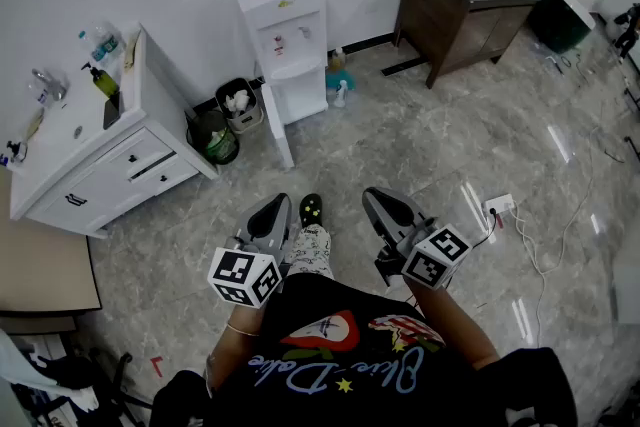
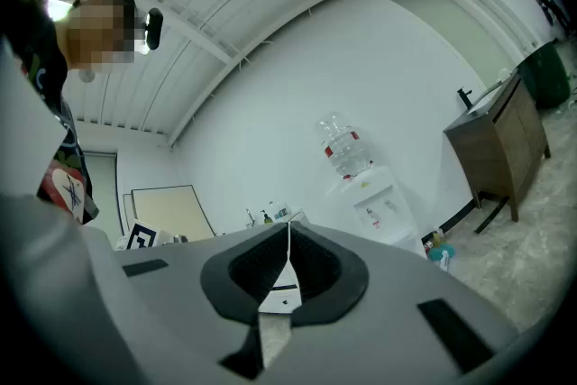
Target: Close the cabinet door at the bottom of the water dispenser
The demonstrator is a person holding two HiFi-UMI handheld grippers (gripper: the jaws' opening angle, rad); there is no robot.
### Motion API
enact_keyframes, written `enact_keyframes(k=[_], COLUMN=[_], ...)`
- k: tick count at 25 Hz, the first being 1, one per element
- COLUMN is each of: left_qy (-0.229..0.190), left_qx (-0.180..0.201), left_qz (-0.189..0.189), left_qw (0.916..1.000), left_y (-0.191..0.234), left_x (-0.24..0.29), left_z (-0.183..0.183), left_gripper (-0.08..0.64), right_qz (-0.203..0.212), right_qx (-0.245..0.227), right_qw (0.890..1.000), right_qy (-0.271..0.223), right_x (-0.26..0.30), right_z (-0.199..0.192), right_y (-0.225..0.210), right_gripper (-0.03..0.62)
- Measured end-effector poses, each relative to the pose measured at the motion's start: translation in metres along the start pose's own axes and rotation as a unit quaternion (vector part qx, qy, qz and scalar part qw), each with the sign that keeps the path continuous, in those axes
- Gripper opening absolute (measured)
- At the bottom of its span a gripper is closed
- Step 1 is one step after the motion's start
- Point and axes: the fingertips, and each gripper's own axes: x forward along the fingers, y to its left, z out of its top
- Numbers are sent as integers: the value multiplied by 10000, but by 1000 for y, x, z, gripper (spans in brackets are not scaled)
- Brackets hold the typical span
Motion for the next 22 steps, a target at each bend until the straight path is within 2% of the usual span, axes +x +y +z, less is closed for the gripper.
enact_keyframes(k=[4, 7, 10, 13, 15, 18, 22], left_qy=[-50, -145, -359, -378, -398, -260, 256], left_qx=[24, 38, -11, -37, -79, -309, -344], left_qz=[-205, -425, -619, -665, -537, -277, -75], left_qw=[9998, 9990, 9974, 9971, 9977, 9988, 9991], left_y=[37, 67, 102, 141, 168, 213, 264], left_x=[68, 121, 170, 215, 241, 277, 318], left_z=[10, 27, 48, 60, 61, 43, -8], left_gripper=[-2, -2, -2, -2, -2, -2, -2], right_qz=[75, -58, -197, -420, -655, -810, -581], right_qx=[-218, -324, -235, -90, -46, 31, 447], right_qw=[9996, 9993, 9989, 9981, 9970, 9949, 9938], right_qy=[146, 194, 368, 449, 412, 593, 837], right_x=[59, 103, 158, 213, 246, 293, 343], right_z=[7, 24, 38, 46, 48, 33, 9], right_y=[-36, -73, -110, -148, -176, -212, -242], right_gripper=[17, 17, 17, 17, 17, 17, 17])
